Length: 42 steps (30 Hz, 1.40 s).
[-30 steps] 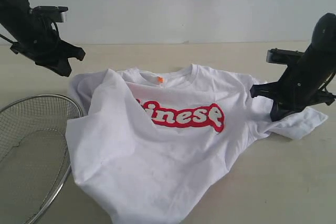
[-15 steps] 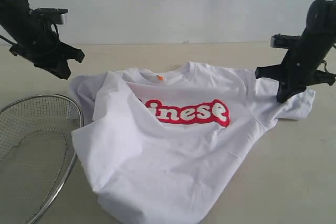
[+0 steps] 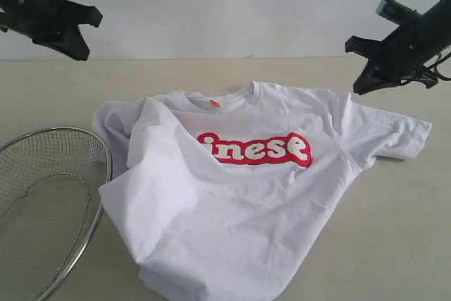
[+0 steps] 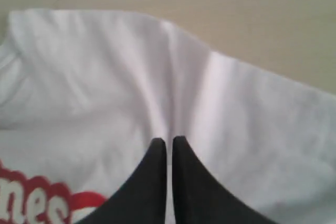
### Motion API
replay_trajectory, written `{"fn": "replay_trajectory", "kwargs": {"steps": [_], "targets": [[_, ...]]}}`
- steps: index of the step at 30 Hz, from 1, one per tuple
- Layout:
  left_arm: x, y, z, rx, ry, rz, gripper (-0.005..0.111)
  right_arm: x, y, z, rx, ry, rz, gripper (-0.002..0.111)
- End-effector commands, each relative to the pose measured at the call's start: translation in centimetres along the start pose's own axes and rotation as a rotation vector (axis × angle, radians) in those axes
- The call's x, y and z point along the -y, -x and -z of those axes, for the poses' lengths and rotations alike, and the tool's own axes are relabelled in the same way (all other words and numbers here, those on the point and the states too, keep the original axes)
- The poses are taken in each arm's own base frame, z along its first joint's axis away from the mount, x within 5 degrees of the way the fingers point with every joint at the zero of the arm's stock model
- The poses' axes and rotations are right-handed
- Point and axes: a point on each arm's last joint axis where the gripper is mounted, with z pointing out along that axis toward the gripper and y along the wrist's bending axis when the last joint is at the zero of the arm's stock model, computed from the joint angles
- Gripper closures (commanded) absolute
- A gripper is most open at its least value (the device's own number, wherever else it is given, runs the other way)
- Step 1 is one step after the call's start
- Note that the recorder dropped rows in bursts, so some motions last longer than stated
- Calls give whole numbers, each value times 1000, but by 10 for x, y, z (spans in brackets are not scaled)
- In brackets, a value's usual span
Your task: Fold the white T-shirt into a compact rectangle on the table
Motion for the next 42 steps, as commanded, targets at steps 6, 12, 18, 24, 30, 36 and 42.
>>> {"fn": "replay_trajectory", "kwargs": {"steps": [6, 12, 18, 24, 30, 36, 42], "targets": [[11, -5, -45, -95, -35, -43, 102, -85, -23, -24, -99, 151, 197, 108], [15, -10, -67, -145, -46, -49, 102, -117, -36, -38, -118, 163, 263, 108], [10, -16, -91, -194, -23, -53, 102, -134, -48, -45, -165, 166, 314, 108], [1, -21, -109, -224, 19, -48, 102, -137, -52, -45, -201, 175, 315, 108], [-7, -27, -123, -260, 70, -50, 102, -137, -53, -44, -219, 179, 309, 108], [-13, -24, -129, -278, 111, -55, 102, -137, -54, -44, -230, 182, 304, 108], [-14, -9, -123, -235, 141, -64, 102, -137, -56, -44, -246, 186, 304, 108]]}}
